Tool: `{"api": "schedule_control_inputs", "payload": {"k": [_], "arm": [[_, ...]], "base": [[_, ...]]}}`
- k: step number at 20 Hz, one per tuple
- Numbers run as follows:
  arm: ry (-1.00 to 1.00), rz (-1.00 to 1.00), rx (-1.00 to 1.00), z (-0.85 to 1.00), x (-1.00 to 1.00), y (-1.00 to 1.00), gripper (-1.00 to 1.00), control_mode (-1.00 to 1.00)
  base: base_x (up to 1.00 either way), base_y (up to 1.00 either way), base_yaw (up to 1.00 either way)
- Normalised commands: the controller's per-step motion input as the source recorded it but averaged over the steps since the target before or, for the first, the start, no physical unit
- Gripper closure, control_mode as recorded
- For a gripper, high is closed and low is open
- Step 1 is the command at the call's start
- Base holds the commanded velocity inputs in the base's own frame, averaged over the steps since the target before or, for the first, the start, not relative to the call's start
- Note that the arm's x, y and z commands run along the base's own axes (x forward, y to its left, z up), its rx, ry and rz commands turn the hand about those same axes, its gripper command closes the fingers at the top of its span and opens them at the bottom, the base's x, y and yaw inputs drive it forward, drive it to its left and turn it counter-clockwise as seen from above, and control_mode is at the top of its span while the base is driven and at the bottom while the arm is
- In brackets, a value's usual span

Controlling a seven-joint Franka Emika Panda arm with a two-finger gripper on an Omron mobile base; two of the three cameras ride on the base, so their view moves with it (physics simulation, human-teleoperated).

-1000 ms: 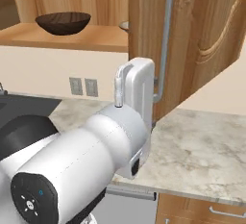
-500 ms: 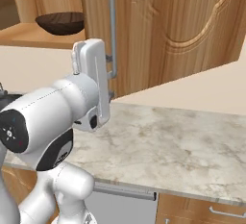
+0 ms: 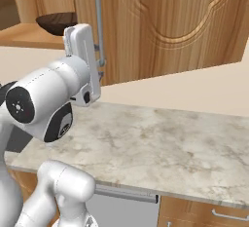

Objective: Open the cabinet. Pick the bowls from the counter and place them in the cabinet. Then close the cabinet.

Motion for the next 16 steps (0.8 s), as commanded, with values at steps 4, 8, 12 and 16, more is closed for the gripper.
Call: {"api": "schedule_control_inputs", "payload": {"k": [4,8,12,16], "arm": [[-0.08,0.08,-0.03,0.0,1.0,0.0,-1.0,-1.0],[-0.05,0.11,-0.01,0.0,1.0,0.01,-1.0,-1.0],[-0.06,0.17,0.0,-0.02,1.0,0.0,-1.0,-1.0],[-0.08,0.21,0.0,-0.2,1.0,0.0,-1.0,-1.0]], "base": [[0.0,0.0,0.0],[0.0,0.0,0.0],[0.0,0.0,0.0],[0.0,0.0,0.0]]}}
